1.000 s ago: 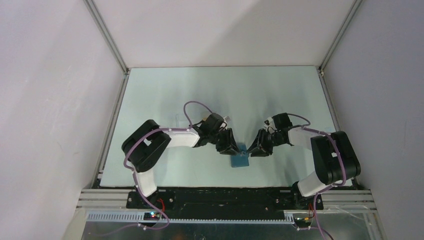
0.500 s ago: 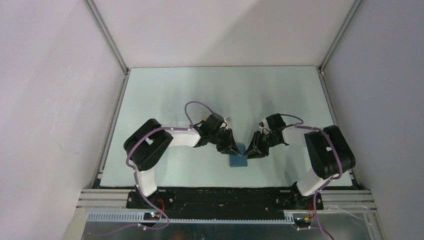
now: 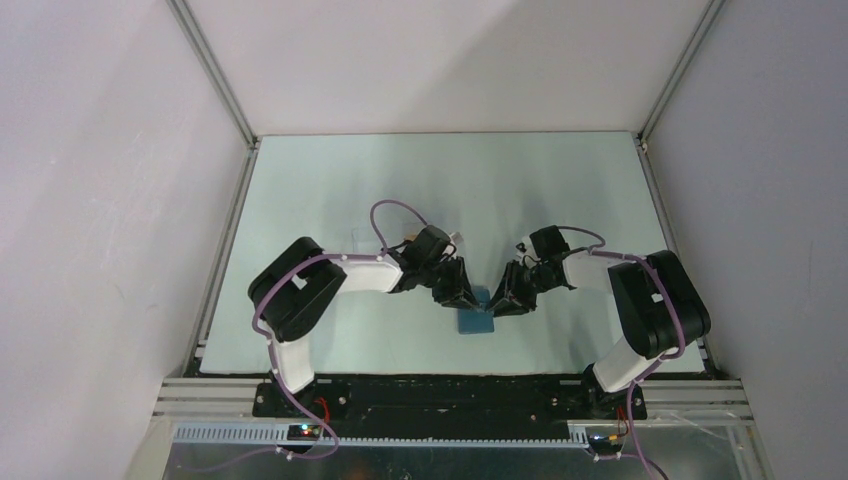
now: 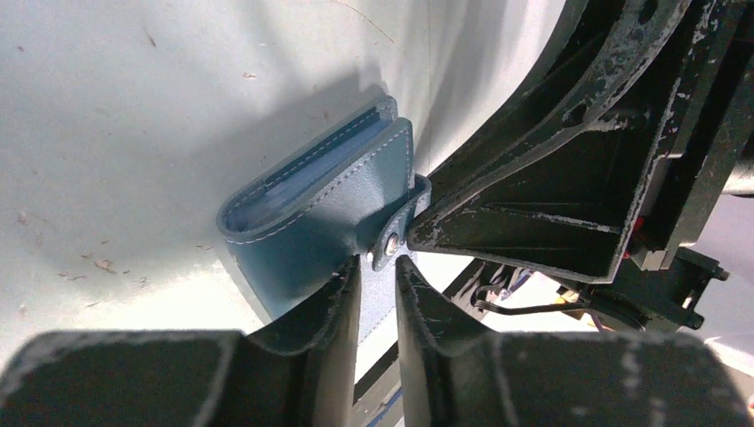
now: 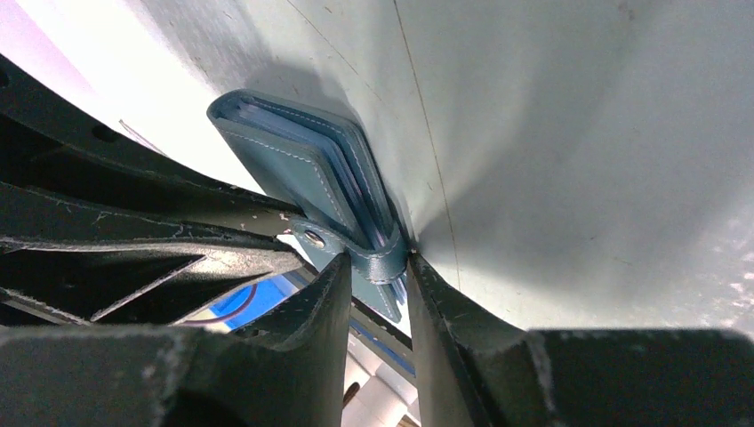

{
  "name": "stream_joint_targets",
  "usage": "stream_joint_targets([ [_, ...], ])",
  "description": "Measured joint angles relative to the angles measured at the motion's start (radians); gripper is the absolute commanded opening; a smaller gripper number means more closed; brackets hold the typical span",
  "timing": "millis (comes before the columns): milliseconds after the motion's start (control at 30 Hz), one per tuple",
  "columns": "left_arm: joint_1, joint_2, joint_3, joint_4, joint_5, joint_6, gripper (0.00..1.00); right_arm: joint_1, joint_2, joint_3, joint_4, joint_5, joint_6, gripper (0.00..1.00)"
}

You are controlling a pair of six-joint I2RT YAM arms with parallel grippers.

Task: Put the credit cards into the card holder
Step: Close the card holder at the center of the board.

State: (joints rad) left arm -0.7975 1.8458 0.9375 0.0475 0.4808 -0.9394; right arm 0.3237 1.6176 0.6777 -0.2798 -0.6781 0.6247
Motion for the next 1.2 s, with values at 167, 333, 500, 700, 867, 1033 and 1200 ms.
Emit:
stream_joint_targets([
  [167,-0.002,0.002,0.013,-0.037,-0.021,0.027,0.02,0.007,0.006,0.004,-0.001,0.0,0.0,0.35],
  [333,-0.005,0.002,0.018,-0.05,-0.027,0.035,0.0,0.016,0.008,0.008,-0.002,-0.001,0.0,0.41],
  [500,-0.008,0.002,0.021,-0.058,-0.034,0.042,0.0,0.016,-0.003,0.011,-0.002,-0.01,0.0,0.56],
  [700,-0.017,-0.003,0.049,-0.115,-0.071,0.061,0.0,0.014,-0.031,0.011,-0.003,0.011,-0.006,0.58],
  [867,-0.021,-0.006,0.061,-0.148,-0.091,0.07,0.0,0.014,-0.023,0.016,-0.004,0.014,-0.008,0.57],
  [1033,-0.025,-0.008,0.071,-0.174,-0.106,0.08,0.0,0.015,-0.003,0.03,-0.003,0.011,-0.008,0.51],
  [1200,-0.027,-0.01,0.074,-0.187,-0.113,0.085,0.0,0.023,0.046,0.068,-0.009,0.014,-0.014,0.39],
])
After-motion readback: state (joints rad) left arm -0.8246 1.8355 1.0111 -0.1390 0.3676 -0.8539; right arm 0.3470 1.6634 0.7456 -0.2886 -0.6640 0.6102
